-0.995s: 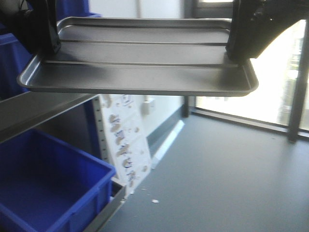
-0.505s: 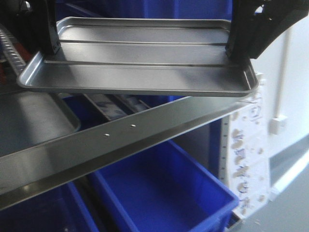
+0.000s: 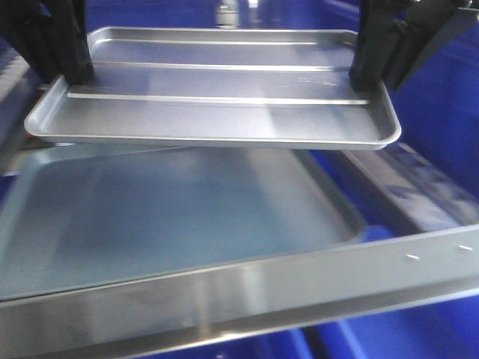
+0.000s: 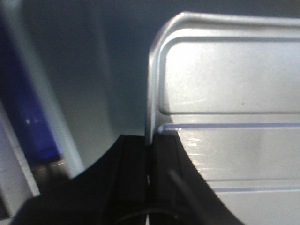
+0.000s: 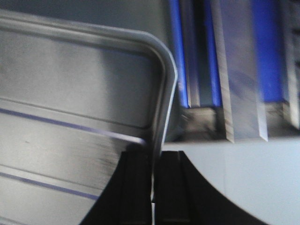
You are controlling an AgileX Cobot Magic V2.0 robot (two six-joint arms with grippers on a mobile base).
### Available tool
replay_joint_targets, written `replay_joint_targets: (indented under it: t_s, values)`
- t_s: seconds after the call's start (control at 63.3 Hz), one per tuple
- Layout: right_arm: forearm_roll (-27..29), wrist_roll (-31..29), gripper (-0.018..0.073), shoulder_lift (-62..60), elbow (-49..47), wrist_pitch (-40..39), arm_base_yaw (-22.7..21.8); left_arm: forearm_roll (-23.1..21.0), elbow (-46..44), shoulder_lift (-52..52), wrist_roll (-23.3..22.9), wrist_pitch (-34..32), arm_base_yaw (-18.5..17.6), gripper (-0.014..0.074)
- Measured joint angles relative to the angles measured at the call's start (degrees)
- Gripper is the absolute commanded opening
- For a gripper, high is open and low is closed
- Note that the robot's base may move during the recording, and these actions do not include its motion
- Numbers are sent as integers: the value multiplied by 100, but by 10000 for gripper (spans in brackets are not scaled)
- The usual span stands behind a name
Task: Grab silver tray and stack on right shelf
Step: 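Carry the tray over the larger grey-blue tray on the other shelf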
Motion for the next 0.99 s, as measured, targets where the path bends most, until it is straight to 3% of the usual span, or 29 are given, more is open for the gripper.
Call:
replay_joint_targets:
  t_s: [0.995]
  values:
    - [10,0,57,0,0,0,0,0,0,0,0,46,0,-93]
